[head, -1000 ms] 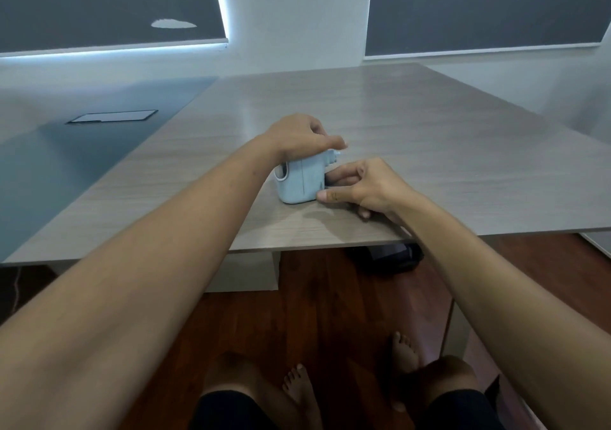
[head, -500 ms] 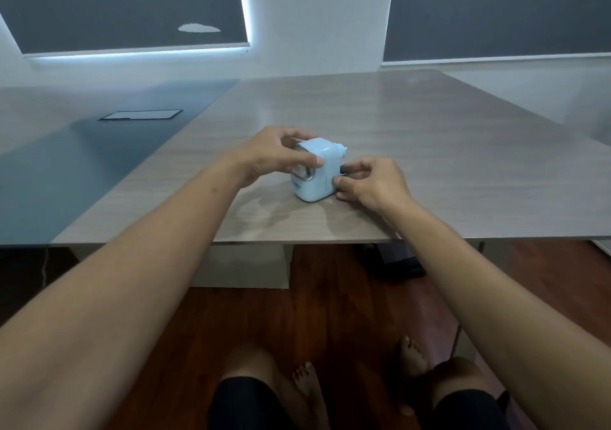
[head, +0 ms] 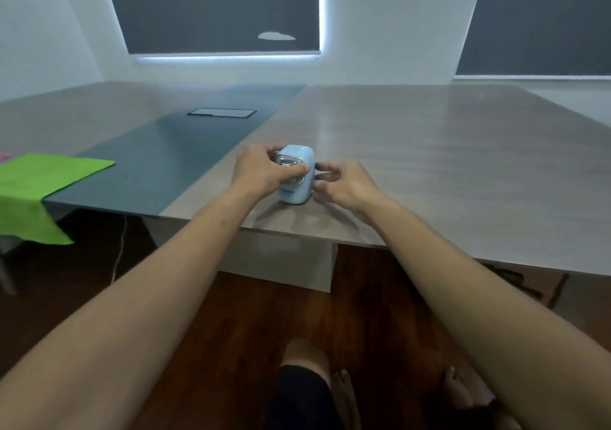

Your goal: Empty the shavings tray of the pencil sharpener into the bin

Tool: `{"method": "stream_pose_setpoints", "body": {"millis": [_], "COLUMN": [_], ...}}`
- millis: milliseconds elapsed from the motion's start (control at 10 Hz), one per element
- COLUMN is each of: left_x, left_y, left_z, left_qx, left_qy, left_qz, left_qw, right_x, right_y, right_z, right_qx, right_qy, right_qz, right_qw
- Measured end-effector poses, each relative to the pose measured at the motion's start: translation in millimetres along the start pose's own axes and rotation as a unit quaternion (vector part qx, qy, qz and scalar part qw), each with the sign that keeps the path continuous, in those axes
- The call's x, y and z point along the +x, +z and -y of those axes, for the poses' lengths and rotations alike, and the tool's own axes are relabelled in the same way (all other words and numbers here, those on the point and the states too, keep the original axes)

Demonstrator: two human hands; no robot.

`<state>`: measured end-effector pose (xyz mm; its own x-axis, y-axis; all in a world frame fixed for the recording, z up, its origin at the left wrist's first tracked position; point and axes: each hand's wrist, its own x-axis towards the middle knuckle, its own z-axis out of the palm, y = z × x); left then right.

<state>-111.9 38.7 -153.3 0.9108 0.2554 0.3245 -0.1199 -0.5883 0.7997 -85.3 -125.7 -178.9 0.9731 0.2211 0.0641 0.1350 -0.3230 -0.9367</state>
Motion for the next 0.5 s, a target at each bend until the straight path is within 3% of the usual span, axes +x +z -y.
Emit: {"method": "stream_pose_setpoints", "body": {"millis": [200, 500], "left_x": [8, 7], "left_y": [-30, -32], "left_z": [23, 14], "left_qx": [0.026, 0.012], "left_qy": [-0.025, -0.054], "left_qz": [-0.050, -0.048], "left_qw": [0.998, 0.997], "right_x": [17, 6], "right_y": [47, 39], "right_z": [20, 25], "right_qx": [-0.029, -0.123], "right_qy": [-0.007, -0.018], "right_qz": [0.040, -0.007], "right_qw": [0.999, 0.992]}}
